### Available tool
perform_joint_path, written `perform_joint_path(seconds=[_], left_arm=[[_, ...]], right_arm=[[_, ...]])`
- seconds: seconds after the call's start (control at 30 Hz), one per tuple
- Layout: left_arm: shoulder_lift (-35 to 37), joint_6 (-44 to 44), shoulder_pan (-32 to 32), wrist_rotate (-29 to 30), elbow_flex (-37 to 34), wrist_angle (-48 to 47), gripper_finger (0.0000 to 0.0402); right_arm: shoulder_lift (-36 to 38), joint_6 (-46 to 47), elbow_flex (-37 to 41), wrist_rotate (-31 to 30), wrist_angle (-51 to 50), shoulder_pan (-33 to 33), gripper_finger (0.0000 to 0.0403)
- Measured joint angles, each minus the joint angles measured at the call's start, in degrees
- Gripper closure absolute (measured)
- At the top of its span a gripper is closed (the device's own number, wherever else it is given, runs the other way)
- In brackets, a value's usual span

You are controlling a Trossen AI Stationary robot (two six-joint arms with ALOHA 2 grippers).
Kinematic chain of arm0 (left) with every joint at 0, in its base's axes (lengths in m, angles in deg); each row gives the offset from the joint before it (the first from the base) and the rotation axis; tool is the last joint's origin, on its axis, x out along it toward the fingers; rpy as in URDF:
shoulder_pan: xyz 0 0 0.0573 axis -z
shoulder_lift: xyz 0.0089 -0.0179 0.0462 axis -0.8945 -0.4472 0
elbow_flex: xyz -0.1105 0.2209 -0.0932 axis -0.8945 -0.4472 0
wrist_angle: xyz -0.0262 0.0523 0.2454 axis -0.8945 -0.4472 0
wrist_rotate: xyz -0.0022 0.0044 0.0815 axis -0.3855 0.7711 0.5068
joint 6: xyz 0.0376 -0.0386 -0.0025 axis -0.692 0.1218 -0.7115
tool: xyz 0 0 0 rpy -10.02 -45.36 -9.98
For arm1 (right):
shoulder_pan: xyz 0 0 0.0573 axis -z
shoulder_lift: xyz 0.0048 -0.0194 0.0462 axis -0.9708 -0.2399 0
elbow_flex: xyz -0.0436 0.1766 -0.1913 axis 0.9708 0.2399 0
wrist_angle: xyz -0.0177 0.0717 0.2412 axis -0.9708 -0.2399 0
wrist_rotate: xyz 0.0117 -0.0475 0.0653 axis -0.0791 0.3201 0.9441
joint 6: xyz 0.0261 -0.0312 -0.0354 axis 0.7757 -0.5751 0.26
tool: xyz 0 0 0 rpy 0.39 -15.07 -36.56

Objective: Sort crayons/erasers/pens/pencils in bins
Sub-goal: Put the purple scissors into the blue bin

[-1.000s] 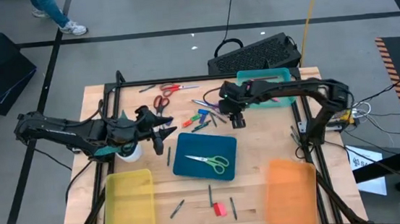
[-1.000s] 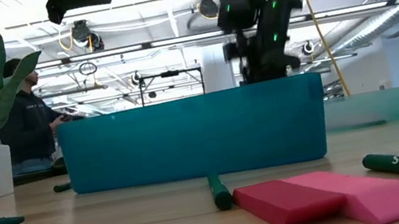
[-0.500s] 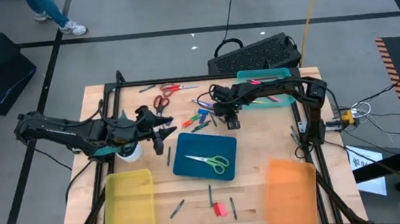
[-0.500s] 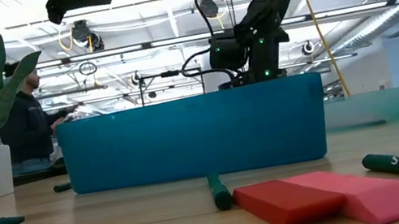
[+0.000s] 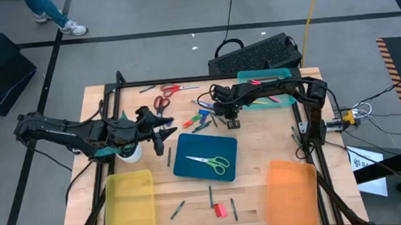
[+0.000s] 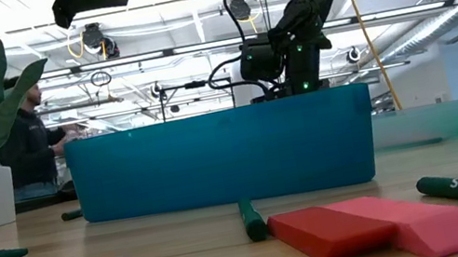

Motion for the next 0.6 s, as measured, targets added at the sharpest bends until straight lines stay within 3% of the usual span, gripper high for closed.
perform_joint_path(seconds=[0.13, 0.3, 0.6], left_arm=[[0.00, 1.38, 0.01, 0.00, 0.00, -0.70, 0.0213], [0.00, 3.41, 0.04, 0.00, 0.00, -2.54, 0.0213], [0.00, 3.90, 0.04, -0.02, 0.00, -2.58, 0.0213]], right_arm=[[0.11, -0.54, 0.03, -0.90, 0.62, -0.07, 0.0393], [1.78, -1.03, 0.34, -7.31, 0.15, -2.02, 0.0387], [12.82, 2.28, 0.33, -16.02, -2.16, -10.03, 0.0387]])
